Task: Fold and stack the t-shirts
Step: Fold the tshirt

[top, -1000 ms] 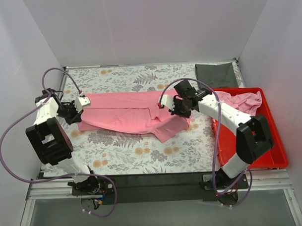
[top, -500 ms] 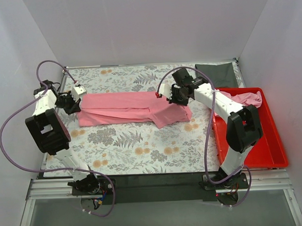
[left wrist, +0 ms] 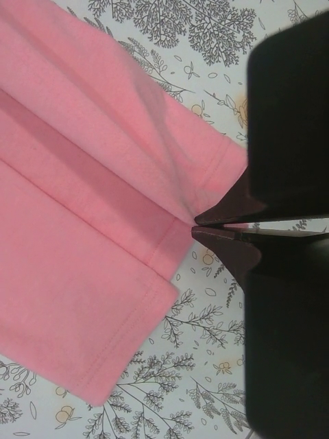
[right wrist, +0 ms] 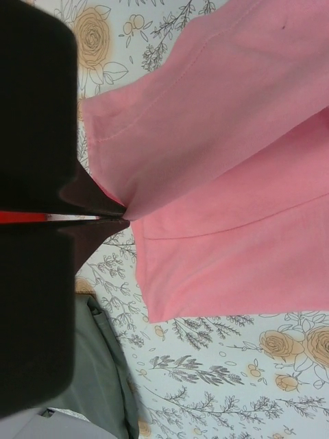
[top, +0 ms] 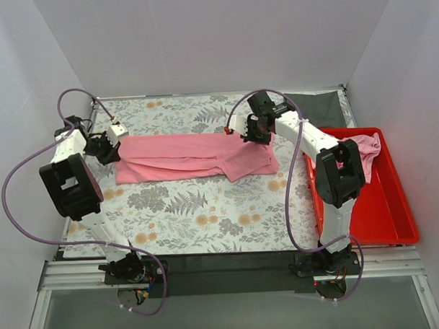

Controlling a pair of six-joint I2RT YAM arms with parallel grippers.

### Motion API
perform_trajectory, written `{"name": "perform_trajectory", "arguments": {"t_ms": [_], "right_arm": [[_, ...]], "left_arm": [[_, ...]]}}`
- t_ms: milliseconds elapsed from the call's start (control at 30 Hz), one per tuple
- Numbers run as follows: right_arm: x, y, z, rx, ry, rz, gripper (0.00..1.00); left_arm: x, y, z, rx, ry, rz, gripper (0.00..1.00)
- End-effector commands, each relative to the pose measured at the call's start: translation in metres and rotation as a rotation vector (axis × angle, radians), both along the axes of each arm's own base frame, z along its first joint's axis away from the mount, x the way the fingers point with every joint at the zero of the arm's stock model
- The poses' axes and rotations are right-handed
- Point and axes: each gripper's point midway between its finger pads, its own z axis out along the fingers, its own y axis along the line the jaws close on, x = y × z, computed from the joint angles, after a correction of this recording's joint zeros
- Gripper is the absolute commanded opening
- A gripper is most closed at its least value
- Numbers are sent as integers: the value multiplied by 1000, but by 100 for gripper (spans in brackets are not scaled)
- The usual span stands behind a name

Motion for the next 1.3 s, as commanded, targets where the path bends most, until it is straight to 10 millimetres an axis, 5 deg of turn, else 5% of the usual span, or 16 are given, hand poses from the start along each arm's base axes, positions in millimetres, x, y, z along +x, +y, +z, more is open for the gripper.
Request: {"name": "perform_trajectory", "arguments": {"t_ms": [0, 600, 633, 667, 700, 733, 933, 1000, 1133, 1267], "right_arm": [[20, 1, 12, -9, -57, 36, 1], [43, -3, -22, -39, -14, -22, 3], [48, -4, -19, -23, -16, -71, 14], [50, -2, -17, -17, -18, -70, 14], [52, -6, -14, 13, -5, -126, 32], [54, -9, -5, 38, -10, -154, 39], [16, -18, 36, 272, 187, -325, 49], [-11, -17, 27, 318, 311, -358, 50], [-48, -27, 10, 364, 460, -436, 50], [-61, -39, -9, 352, 505, -494, 49]], "left_arm": [[19, -1, 14, -3, -61, -14, 0], [47, -3, -18, 2, -20, 36, 4], [53, -2, -13, -12, -19, 80, 15], [51, -2, -14, -30, 3, 112, 19], [51, -3, -11, -40, 14, 131, 21], [49, -2, -6, -50, 35, 157, 23], [16, 2, 25, -258, 193, 383, 43], [2, 0, 25, -312, 245, 430, 54], [-17, -4, 17, -367, 307, 548, 55], [-30, -6, 2, -368, 332, 619, 55]]}}
